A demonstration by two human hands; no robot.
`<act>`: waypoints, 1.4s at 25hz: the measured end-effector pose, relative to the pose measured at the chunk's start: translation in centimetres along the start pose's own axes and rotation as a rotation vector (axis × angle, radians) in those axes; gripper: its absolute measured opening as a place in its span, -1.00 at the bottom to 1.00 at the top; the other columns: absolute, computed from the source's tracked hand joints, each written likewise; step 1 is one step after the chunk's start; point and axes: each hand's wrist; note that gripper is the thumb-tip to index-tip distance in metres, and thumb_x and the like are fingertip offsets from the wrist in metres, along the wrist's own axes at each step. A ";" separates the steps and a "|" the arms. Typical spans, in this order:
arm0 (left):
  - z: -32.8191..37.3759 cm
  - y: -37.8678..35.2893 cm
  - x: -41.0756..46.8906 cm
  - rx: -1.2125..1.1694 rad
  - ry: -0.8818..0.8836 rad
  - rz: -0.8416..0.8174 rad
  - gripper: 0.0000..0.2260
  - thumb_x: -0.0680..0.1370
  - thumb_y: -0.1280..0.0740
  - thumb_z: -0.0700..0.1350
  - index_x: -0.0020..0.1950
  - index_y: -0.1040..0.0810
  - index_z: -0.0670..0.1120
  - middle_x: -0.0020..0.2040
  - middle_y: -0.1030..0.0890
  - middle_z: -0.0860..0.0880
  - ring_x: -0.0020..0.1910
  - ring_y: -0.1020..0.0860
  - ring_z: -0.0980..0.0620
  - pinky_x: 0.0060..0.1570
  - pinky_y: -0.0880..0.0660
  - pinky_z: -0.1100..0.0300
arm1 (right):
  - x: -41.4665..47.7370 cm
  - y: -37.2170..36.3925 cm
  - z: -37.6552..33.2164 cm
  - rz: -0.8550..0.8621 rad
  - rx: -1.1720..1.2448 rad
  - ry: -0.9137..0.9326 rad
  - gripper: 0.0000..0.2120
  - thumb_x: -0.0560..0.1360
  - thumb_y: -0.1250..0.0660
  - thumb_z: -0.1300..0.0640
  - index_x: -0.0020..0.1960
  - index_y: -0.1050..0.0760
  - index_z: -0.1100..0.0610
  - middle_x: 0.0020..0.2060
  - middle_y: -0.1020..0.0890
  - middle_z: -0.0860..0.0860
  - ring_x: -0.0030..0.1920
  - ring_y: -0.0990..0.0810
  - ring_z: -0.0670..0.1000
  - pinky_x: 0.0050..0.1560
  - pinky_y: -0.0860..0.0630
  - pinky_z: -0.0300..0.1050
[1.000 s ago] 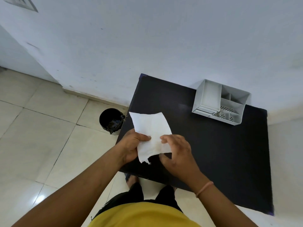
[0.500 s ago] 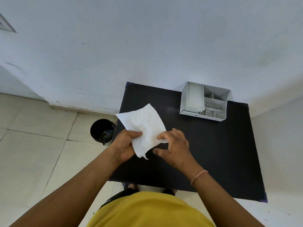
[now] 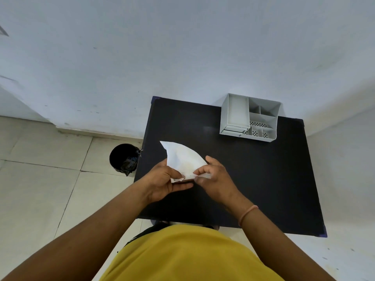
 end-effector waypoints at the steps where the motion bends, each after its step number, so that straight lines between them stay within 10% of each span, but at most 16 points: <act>1: -0.4 -0.1 0.0 0.003 -0.008 0.000 -0.40 0.54 -0.26 -0.56 0.45 -0.48 -0.03 0.40 -0.51 -0.20 0.31 -0.58 -0.36 0.15 -0.68 -0.28 | -0.3 -0.1 -0.1 -0.044 0.222 -0.078 -0.89 0.54 -0.48 0.09 0.03 -0.74 0.08 0.49 -0.40 -0.12 0.51 -0.32 -0.02 0.35 -0.40 -0.07; 8: -2.9 -0.2 -0.7 -0.023 0.069 -0.005 -0.53 0.59 -0.43 -0.27 0.49 -0.45 -0.14 0.40 -0.57 -0.31 0.32 -0.63 -0.37 0.16 -0.68 -0.28 | -2.3 -1.1 0.6 -0.101 0.681 -0.281 -0.81 0.53 -0.53 0.13 0.07 -0.72 0.22 0.20 -0.70 0.05 0.16 -0.64 -0.01 -0.15 -0.54 -0.33; 12: -3.9 -0.4 -0.8 -0.064 0.066 0.024 -0.53 0.62 -0.39 -0.32 0.52 -0.44 -0.15 0.42 -0.57 -0.31 0.31 -0.64 -0.40 0.17 -0.66 -0.34 | -3.3 -2.6 2.4 -0.099 0.710 -0.137 -0.78 0.47 -0.56 -0.01 0.00 -0.71 0.13 0.51 -0.46 -0.02 0.43 -0.50 0.08 0.27 -0.59 -0.09; 16: -4.8 -0.2 -1.5 -0.071 0.053 -0.013 -0.60 0.67 -0.34 -0.30 0.51 -0.45 -0.17 0.43 -0.57 -0.31 0.32 -0.63 -0.38 0.24 -0.60 -0.40 | -4.8 -1.8 3.9 -0.236 0.930 -0.057 -0.76 0.48 -0.47 0.03 0.04 -0.62 0.17 0.20 -0.66 0.15 0.27 -0.64 0.10 0.22 -0.61 -0.12; 22: -4.2 -0.3 -2.1 -0.159 0.126 0.059 -0.73 0.70 -0.27 -0.27 0.41 -0.48 -0.22 0.28 -0.66 -0.34 0.15 -0.72 -0.39 0.09 -0.68 -0.33 | -3.8 -1.4 4.6 0.091 0.092 0.258 -0.83 0.42 -0.62 0.15 -0.11 -0.68 -0.06 0.63 -0.24 -0.19 0.60 -0.19 -0.14 0.48 -0.31 -0.20; 27: -3.1 -0.2 -3.4 -0.131 0.163 0.042 -0.46 0.69 -0.23 0.20 0.39 -0.54 -0.24 0.27 -0.70 -0.34 0.23 -0.70 -0.36 0.31 -0.56 -0.32 | -3.3 -0.8 3.7 0.269 -0.115 0.506 -0.90 0.49 -0.50 0.24 -0.09 -0.69 0.05 0.19 -0.73 -0.05 0.33 -0.60 -0.09 0.30 -0.58 0.01; 30: -2.7 -0.4 -4.3 -0.024 -0.008 0.178 -0.43 0.62 -0.29 0.32 0.35 -0.57 -0.14 0.17 -0.76 -0.26 0.12 -0.76 -0.27 0.16 -0.67 -0.22 | -3.5 -0.8 2.4 0.347 0.015 0.425 -0.96 0.54 -0.48 0.20 -0.06 -0.68 0.07 -0.04 -0.73 -0.10 -0.01 -0.70 -0.13 -0.07 -0.68 -0.10; 35: -1.4 -1.2 -5.8 0.957 -0.647 0.328 -0.42 0.50 -0.59 0.03 0.47 -0.47 0.15 -0.14 -0.64 0.05 -0.17 -0.68 0.03 -0.06 -0.66 0.24 | -3.6 -0.9 2.2 0.389 0.015 0.395 -0.94 0.51 -0.51 0.17 -0.09 -0.68 0.03 -0.01 -0.68 -0.13 0.05 -0.65 -0.12 0.01 -0.64 -0.21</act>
Point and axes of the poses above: each hand's wrist, its own x-axis towards the middle knuckle, its own y-axis out of the back of the hand, z = x × y
